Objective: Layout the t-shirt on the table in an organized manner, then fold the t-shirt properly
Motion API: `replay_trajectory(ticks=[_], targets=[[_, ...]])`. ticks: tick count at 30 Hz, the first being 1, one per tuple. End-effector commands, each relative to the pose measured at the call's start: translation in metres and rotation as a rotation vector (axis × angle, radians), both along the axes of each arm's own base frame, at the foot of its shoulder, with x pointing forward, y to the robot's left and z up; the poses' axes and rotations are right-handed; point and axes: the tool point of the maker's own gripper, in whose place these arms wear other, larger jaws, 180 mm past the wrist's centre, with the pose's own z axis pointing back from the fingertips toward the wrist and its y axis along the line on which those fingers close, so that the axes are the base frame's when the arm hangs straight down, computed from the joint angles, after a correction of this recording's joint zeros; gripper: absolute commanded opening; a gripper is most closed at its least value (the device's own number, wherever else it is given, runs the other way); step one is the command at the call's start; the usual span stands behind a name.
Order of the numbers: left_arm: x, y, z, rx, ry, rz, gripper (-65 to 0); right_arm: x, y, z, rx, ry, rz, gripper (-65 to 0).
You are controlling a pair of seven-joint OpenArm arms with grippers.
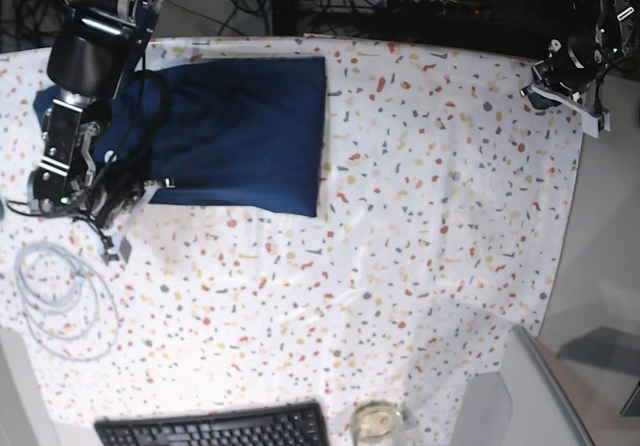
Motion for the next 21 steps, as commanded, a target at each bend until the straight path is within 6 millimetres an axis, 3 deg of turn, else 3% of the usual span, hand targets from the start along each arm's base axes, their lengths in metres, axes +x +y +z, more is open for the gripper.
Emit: replay_trajectory(ticks=[1,21], targets=[[0.006,0.008,0.009,0.018,-0.028,-0.002,-65.0,0.019,-0.005,0.015,-0.01,-0.058,0.003,-64.8],[0.006,0.008,0.009,0.019,-0.026,-0.003,-65.0,0.041,-0.006,0.03,-0.016,-0.102,0.006,-65.0]])
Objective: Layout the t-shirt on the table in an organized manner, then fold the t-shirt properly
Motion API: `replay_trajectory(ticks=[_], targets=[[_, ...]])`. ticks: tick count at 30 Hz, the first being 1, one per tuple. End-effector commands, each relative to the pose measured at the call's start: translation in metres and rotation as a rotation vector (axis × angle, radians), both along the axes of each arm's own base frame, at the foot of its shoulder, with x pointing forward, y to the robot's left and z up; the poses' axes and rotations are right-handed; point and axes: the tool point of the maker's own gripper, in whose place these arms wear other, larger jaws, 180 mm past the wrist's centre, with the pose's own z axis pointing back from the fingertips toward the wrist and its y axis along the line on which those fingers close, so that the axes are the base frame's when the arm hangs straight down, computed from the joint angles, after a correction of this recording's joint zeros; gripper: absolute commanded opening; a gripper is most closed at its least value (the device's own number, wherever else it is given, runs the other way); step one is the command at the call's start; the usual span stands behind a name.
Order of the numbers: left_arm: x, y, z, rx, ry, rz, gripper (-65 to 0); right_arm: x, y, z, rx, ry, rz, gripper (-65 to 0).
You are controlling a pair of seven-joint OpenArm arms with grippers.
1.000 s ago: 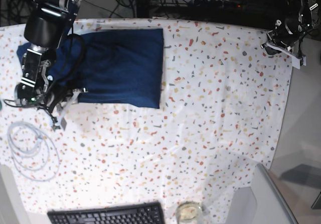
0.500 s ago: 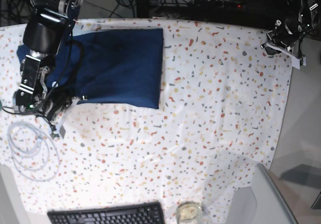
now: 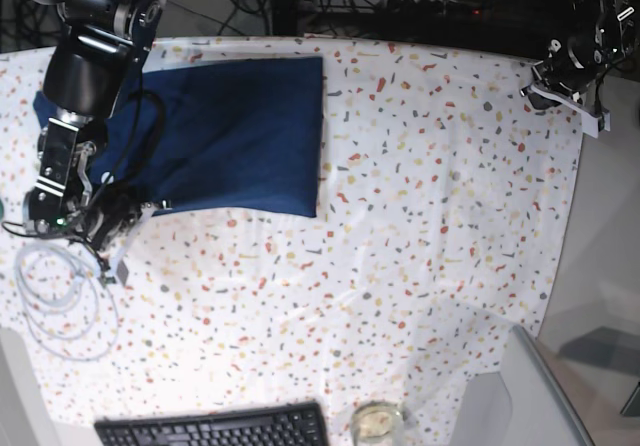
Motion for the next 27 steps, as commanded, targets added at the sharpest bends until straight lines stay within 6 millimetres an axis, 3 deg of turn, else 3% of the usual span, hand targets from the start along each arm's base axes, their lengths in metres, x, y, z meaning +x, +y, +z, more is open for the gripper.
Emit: replay_trajectory(ticks=[1,5,9,13,15,19,25,27], targets=[[0.006,0.008,0.009,0.019,-0.026,-0.003,-65.0,0.017,-0.004,0.014,-0.006,-0.053,0.002,-65.0],[0.007,0.007,0.01,0.019,-0.029,-0.007,-65.0,0.014,-0.001,0.007,0.004,-0.022,-0.002,-62.9],[0.007,0.007,0.01,0.019,-0.03,-0.007,-65.0,0.006,-0.006,0.006,-0.009,0.002,-0.009,-45.8],[0.008,0.007,0.011,0.019,-0.03,-0.009,-65.0,0.008,-0.021,0.034,-0.076,-0.086,-0.024,-29.7],[0.009,0.005,0.012,0.018,-0.034,-0.016,-65.0,0.0,-0.033,0.053,-0.131,-0.122,-0.037,-28.1],[0.026,-0.017,0.031,0.012,-0.104,-0.066,-65.0,-0.035,-0.044,0.074,-0.218,-0.141,-0.038,-30.5],[0.055,-0.078,0.054,-0.038,-0.2,-0.206,-65.0,-0.069,-0.017,0.05,-0.11,-0.097,-0.028,-63.5],[0.067,-0.101,0.056,-0.064,-0.22,-0.259,-65.0,-0.074,-0.014,0.035,-0.081,-0.066,-0.03,-64.7]])
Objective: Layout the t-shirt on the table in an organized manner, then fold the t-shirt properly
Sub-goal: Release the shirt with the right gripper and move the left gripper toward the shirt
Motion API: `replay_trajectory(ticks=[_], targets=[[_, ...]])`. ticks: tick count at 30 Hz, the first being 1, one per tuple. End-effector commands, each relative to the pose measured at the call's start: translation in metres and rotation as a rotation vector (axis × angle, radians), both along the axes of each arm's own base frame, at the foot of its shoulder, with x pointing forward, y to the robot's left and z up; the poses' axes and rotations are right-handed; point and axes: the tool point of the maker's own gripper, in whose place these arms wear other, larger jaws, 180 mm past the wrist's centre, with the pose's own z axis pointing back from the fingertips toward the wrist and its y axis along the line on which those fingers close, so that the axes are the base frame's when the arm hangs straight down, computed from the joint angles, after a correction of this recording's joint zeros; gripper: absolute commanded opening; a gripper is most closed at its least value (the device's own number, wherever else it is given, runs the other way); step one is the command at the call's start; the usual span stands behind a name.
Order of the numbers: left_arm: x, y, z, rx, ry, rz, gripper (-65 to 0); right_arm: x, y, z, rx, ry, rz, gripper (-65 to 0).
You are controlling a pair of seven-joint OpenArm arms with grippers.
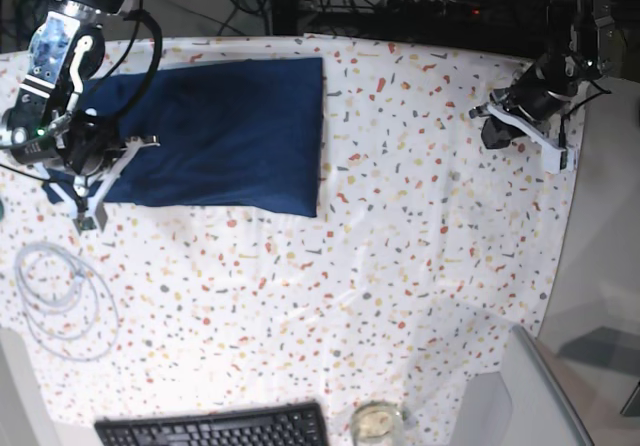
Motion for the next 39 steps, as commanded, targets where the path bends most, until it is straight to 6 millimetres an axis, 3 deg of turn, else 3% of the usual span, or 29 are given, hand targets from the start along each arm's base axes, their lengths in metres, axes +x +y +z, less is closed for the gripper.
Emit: replay_trajectory(ticks=[1,5,8,10,13,15,18,21,24,29,31,33,35,39], targets=[[0.011,-0.011,0.008,-0.014,-0.04,-0.038,-65.0,0.004,-0.002,0.0,0.006,-0.013,-0.004,-63.5],[0.012,-0.036,-0.004,-0.047,-0.013,-0.096,-65.0,-0.008,-0.006,-0.026,0.027,0.051,-0.006,-63.6],[0.011,-0.048,-0.009,-0.067,-0.002,-0.109,-65.0,-0.013,-0.009,-0.034,0.039,0.066,-0.023,-63.6],[0.01,-0.053,-0.009,-0.081,-0.003,-0.104,-65.0,-0.009,-0.023,-0.023,0.018,0.031,-0.061,-63.6],[0.009,-0.055,-0.011,-0.085,0.001,-0.109,-65.0,-0.006,-0.037,0.01,-0.05,-0.043,-0.068,-63.3],[0.009,-0.055,-0.011,-0.085,0.001,-0.109,-65.0,-0.005,-0.034,0.035,-0.098,-0.088,-0.04,-63.3],[0.009,-0.055,-0.011,-0.085,0.001,-0.109,-65.0,-0.008,-0.008,0.047,-0.095,-0.1,0.026,-63.5],[0.009,-0.053,-0.011,-0.082,0.001,-0.102,-65.0,-0.009,0.023,0.037,-0.036,-0.099,0.077,-63.5],[0.007,-0.051,-0.011,-0.078,0.006,-0.102,-65.0,-0.017,0.037,0.011,0.019,-0.042,0.095,-63.5],[0.005,-0.049,-0.013,-0.075,0.012,-0.1,-65.0,-0.041,0.018,-0.024,0.045,0.048,0.028,-63.6],[0.003,-0.046,-0.018,-0.074,0.024,-0.091,-65.0,-0.045,0.013,-0.026,0.036,0.053,0.025,-63.6],[0.002,-0.042,-0.022,-0.073,0.036,-0.079,-65.0,-0.042,0.01,-0.016,0.017,0.027,0.025,-63.6],[0.002,-0.031,-0.024,-0.064,0.04,-0.05,-65.0,-0.032,0.004,0.006,-0.02,-0.037,0.025,-63.2],[0.002,-0.022,-0.024,-0.057,0.04,-0.025,-65.0,-0.013,-0.044,0.057,-0.118,-0.159,-0.096,-60.0]])
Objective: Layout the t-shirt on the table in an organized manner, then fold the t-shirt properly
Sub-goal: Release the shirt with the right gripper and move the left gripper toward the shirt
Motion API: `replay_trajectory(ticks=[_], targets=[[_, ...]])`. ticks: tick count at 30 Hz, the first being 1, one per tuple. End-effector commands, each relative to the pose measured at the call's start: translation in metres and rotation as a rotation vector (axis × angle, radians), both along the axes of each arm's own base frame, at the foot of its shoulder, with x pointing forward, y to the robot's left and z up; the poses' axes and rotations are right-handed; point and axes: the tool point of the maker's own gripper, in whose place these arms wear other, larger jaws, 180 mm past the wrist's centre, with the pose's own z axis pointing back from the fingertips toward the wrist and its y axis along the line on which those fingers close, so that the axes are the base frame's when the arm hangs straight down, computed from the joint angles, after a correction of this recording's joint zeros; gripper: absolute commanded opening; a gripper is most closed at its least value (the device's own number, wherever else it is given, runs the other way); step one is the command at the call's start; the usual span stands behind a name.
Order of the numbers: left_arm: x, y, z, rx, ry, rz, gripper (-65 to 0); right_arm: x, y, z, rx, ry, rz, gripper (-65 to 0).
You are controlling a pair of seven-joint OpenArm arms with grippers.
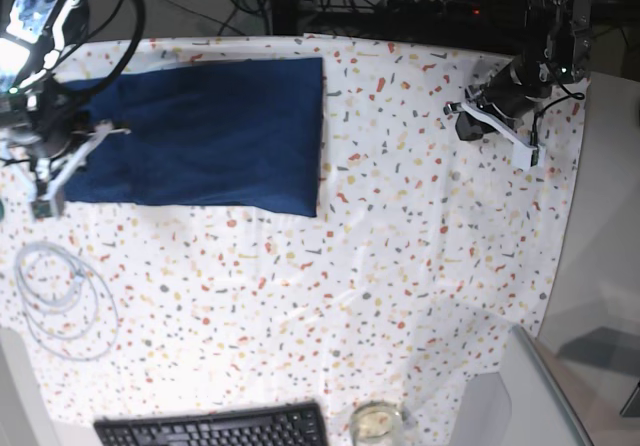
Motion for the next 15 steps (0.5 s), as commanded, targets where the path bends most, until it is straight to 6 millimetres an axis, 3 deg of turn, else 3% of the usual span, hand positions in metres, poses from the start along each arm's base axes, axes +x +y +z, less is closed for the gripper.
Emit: replay_trajectory(ticks=[1,3,6,8,11,15], targets=[[0.006,-0.001,0.006,-0.006,-0.029,-0.005,-65.0,0.012,-0.021,0.016,-0.046,-0.046,-0.012,-55.1],[0.006,-0.001,0.007,-0.005,-0.03,-0.005,-65.0,0.017,-0.052,0.017,-0.089,0.0,0.005,-38.4],[0.006,-0.005,0.007,0.0,-0.033,-0.017,-65.0,0.018,-0.088,-0.004,-0.059,0.105,-0.035,-14.7],[0.005,-0.006,0.004,0.04,-0.029,-0.037,-65.0,0.011,-0.112,-0.023,0.013,0.155,-0.123,-2.4],[0.003,-0.015,-0.003,0.128,-0.035,-0.072,-65.0,-0.001,-0.137,-0.052,0.154,0.222,-0.244,0.0],[0.007,-0.031,-0.004,0.22,-0.123,-0.092,-65.0,-0.007,-0.132,-0.076,0.363,0.213,-0.284,0.0]])
